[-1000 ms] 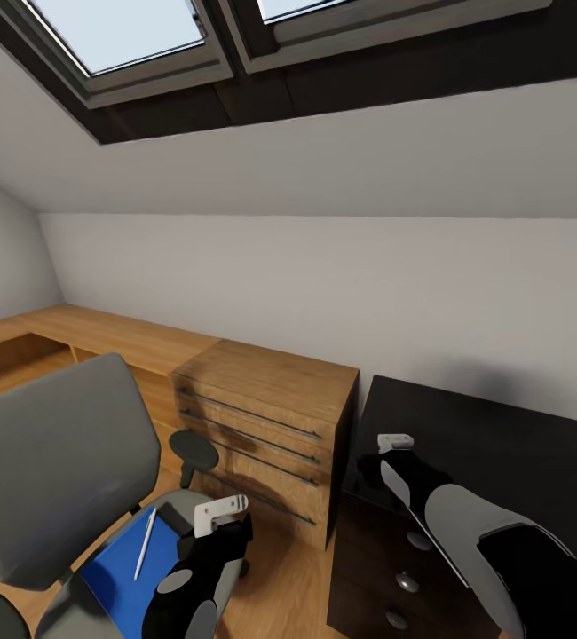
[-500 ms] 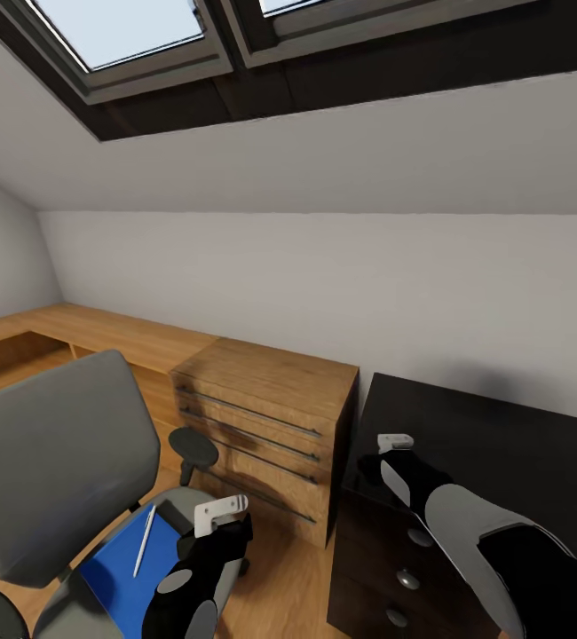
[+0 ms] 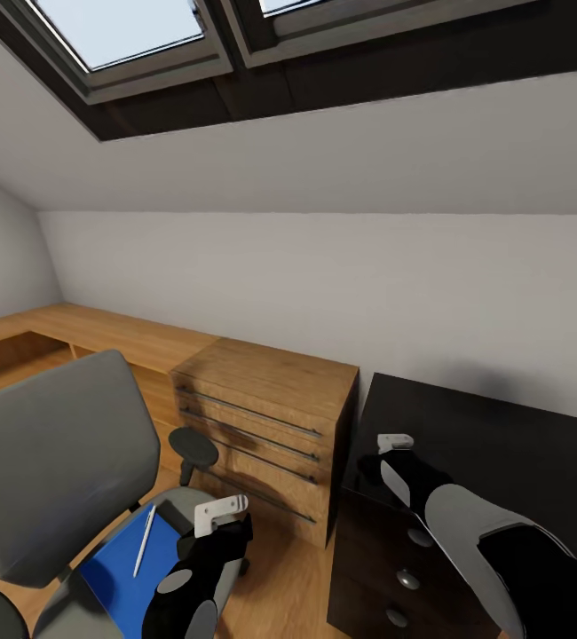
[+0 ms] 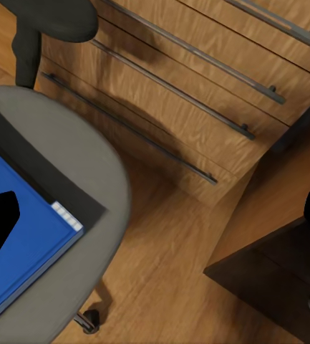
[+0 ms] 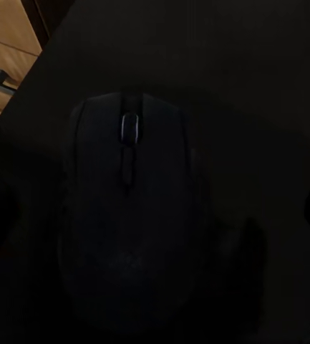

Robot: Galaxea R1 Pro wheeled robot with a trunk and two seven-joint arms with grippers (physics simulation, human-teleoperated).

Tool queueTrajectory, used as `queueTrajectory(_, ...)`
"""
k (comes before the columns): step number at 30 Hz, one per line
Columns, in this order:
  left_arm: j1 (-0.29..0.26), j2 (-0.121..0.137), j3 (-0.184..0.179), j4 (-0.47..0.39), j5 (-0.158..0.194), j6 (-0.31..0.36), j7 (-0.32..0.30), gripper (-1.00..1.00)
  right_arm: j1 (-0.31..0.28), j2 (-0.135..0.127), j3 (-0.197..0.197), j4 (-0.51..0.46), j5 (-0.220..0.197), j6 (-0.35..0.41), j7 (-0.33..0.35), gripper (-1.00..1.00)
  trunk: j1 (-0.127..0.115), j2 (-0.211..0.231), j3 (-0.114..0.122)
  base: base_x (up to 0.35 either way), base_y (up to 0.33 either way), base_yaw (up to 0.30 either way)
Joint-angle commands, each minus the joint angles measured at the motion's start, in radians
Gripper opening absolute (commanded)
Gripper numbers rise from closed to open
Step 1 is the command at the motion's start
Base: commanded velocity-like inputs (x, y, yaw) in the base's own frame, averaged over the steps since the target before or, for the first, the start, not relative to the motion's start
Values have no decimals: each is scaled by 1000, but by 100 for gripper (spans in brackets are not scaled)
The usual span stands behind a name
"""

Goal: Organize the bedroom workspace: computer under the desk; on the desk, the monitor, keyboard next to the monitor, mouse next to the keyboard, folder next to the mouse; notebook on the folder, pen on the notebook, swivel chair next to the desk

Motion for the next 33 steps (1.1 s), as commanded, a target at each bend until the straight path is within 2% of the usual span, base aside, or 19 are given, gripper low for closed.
queueTrajectory(1,-1,0,-1,-1,10,2,10,100,0,0,9,-2,-10,5,-4,100,0,-1,-1,0,0,0)
queueTrajectory(12,-1,0,-1,-1,12,3,10,100,0,3,12,0,-6,5,82,100,0,-1,-1,0,0,0)
queueTrajectory(22,-1,0,-1,-1,11,3,10,100,0,1,12,-1,-3,5,84,100,0,-1,-1,0,0,0)
queueTrajectory(27,-1,0,-1,-1,11,3,10,100,0,0,12,-2,-3,5,83,100,19,-36,-17,0,0,0)
queueTrajectory(33,-1,0,-1,-1,11,3,10,100,0,0,12,-2,-4,5,82,100,19,-36,-17,0,0,0)
